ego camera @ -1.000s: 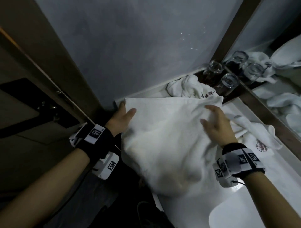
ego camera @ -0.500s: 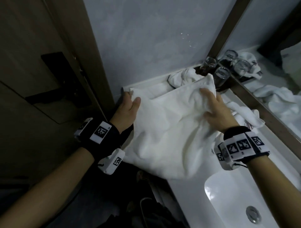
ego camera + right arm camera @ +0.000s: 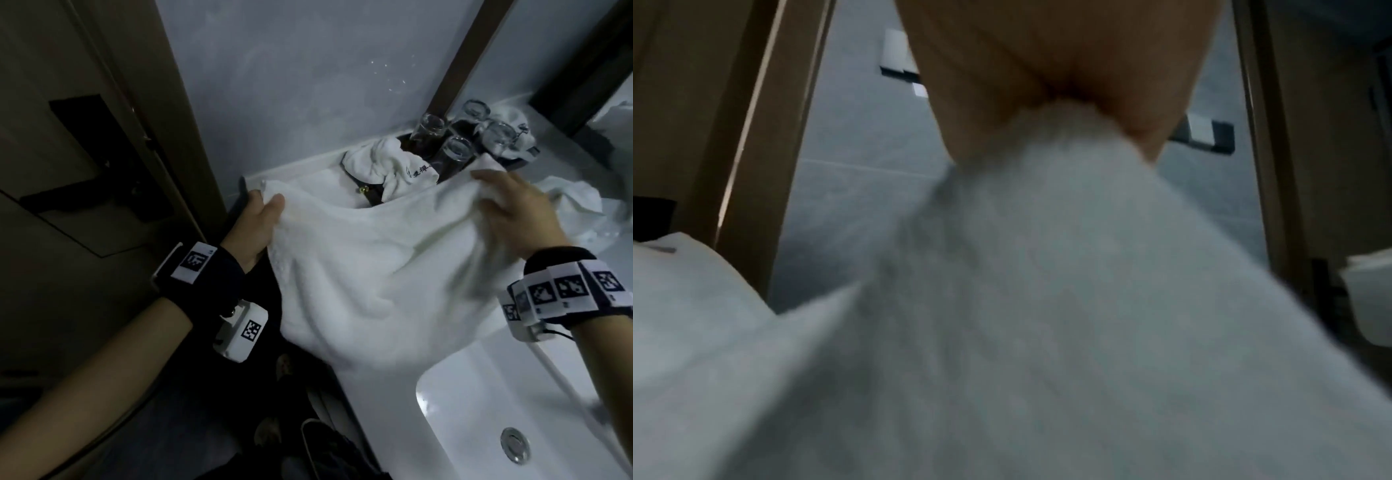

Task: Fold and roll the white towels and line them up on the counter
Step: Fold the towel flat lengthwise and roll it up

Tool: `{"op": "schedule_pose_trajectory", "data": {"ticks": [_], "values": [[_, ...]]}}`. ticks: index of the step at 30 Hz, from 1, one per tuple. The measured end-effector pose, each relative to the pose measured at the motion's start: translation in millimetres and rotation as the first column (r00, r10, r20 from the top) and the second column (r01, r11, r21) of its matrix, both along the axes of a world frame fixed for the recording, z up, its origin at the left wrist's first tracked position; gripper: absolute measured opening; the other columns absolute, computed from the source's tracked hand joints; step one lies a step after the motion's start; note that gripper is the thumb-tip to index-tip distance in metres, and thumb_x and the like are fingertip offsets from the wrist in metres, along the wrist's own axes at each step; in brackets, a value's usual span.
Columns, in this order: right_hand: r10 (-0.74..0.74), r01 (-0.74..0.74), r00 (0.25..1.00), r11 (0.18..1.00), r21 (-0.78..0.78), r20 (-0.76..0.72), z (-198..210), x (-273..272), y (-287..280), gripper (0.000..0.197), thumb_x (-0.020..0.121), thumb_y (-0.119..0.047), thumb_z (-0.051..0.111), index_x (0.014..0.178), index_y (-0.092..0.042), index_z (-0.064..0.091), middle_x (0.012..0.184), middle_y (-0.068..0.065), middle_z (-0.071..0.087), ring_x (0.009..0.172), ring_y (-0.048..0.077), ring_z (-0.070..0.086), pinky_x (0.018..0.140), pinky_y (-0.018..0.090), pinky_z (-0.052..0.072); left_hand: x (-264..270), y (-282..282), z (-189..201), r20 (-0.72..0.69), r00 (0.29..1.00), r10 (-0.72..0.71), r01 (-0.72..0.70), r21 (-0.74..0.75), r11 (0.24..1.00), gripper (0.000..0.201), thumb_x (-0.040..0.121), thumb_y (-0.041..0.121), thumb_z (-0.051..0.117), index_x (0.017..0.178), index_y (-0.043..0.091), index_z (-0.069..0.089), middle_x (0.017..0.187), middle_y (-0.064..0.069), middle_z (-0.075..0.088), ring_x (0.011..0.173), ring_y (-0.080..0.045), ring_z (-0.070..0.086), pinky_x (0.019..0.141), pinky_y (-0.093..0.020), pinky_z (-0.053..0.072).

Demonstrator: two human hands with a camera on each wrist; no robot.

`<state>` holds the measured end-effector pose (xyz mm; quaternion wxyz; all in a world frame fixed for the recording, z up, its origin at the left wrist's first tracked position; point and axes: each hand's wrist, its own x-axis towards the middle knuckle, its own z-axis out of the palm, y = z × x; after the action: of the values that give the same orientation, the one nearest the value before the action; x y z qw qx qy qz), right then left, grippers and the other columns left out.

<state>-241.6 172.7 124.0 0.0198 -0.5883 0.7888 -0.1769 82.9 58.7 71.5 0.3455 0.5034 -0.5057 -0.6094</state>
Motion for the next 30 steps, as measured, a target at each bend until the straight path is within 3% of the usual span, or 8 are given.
{"op": "schedule_pose_trajectory", "data": {"ticks": [6, 9, 12, 15, 20, 24, 27, 30], "values": [[0.063, -0.076, 0.997, 0.955, 0.286, 0.053, -49, -7, -59, 0.078, 0.085, 0.005, 0.046, 0.147, -0.030, 0.016, 0.141, 0.010, 0.034, 0.111, 0.037, 0.049, 0.089, 0.045, 0.043, -14, -48, -51, 0.573, 0.819, 0.020, 0.207, -0.328, 0.922, 0.012, 0.091, 0.012, 0.053, 0.093, 0.001, 0.049, 0.085, -0.018, 0.050, 0.083, -0.027, 0.051, 0.079, -0.034, 0.040], [0.039, -0.051, 0.998, 0.934, 0.354, 0.042, -71, -12, -80, 0.087, 0.084, 0.010, 0.039, 0.146, -0.039, 0.004, 0.151, 0.002, 0.021, 0.115, 0.036, 0.050, 0.084, 0.049, 0.048, -17, -74, -67, 0.639, 0.766, 0.064, 0.182, -0.312, 0.932, 0.014, 0.092, 0.010, 0.050, 0.084, 0.002, 0.043, 0.083, -0.023, 0.050, 0.080, -0.031, 0.051, 0.076, -0.037, 0.037], [0.010, -0.013, 1.000, 0.945, 0.326, 0.013, -84, -21, -97, 0.090, 0.082, 0.013, 0.036, 0.146, -0.039, 0.002, 0.148, 0.005, 0.025, 0.112, 0.038, 0.052, 0.080, 0.048, 0.047, -23, -96, -76, 0.646, 0.758, 0.089, 0.168, -0.326, 0.930, 0.010, 0.094, 0.008, 0.047, 0.085, 0.002, 0.045, 0.094, -0.032, 0.057, 0.082, -0.031, 0.052, 0.070, -0.033, 0.031], [-0.038, 0.024, 0.999, 0.945, 0.326, 0.037, -94, -27, -101, 0.091, 0.081, 0.015, 0.038, 0.147, -0.037, 0.002, 0.150, 0.007, 0.022, 0.118, 0.037, 0.049, 0.084, 0.046, 0.045, -28, -103, -85, 0.647, 0.752, 0.124, 0.110, -0.308, 0.945, 0.022, 0.092, 0.001, 0.044, 0.111, -0.009, 0.049, 0.111, -0.033, 0.054, 0.102, -0.040, 0.052, 0.084, -0.038, 0.034], [-0.149, 0.173, 0.983, 0.949, 0.264, -0.110, -103, -16, -86, 0.096, 0.073, 0.017, 0.047, 0.148, -0.032, 0.010, 0.157, 0.010, 0.002, 0.139, 0.035, 0.017, 0.110, 0.048, 0.017, -49, -53, -100, 0.875, 0.483, 0.033, 0.344, -0.224, 0.912, 0.057, 0.083, 0.008, 0.052, 0.136, 0.005, 0.030, 0.142, -0.019, 0.026, 0.126, -0.037, 0.029, 0.107, -0.043, 0.025], [0.082, -0.076, 0.996, 0.985, 0.158, -0.037, -111, 19, -60, 0.092, 0.068, 0.013, 0.060, 0.146, -0.023, 0.024, 0.151, 0.017, 0.020, 0.136, 0.035, 0.024, 0.107, 0.045, 0.021, -72, 26, -105, 0.871, 0.465, -0.160, 0.655, -0.216, 0.724, 0.058, 0.079, 0.013, 0.050, 0.135, 0.016, 0.035, 0.147, -0.006, 0.026, 0.129, -0.025, 0.031, 0.106, -0.034, 0.021], [0.337, -0.395, 0.910, 0.882, 0.257, 0.241, -125, 48, -32, 0.072, 0.079, -0.004, 0.066, 0.141, -0.017, 0.033, 0.141, 0.013, 0.037, 0.129, 0.029, 0.039, 0.104, 0.043, 0.035, -81, 72, -106, 0.834, 0.446, -0.326, 0.771, -0.173, 0.613, 0.053, 0.075, 0.017, 0.054, 0.127, 0.012, 0.046, 0.138, -0.010, 0.039, 0.122, -0.028, 0.041, 0.099, -0.036, 0.030], [0.294, -0.474, 0.857, 0.770, 0.426, 0.423, -142, 64, -2, 0.042, 0.088, -0.020, 0.061, 0.130, -0.016, 0.051, 0.129, 0.006, 0.052, 0.116, 0.023, 0.053, 0.100, 0.032, 0.040, -84, 104, -110, 0.887, 0.312, -0.340, 0.838, -0.088, 0.538, 0.057, 0.071, 0.035, 0.058, 0.120, 0.009, 0.048, 0.123, -0.013, 0.047, 0.109, -0.031, 0.049, 0.090, -0.038, 0.036]]}}
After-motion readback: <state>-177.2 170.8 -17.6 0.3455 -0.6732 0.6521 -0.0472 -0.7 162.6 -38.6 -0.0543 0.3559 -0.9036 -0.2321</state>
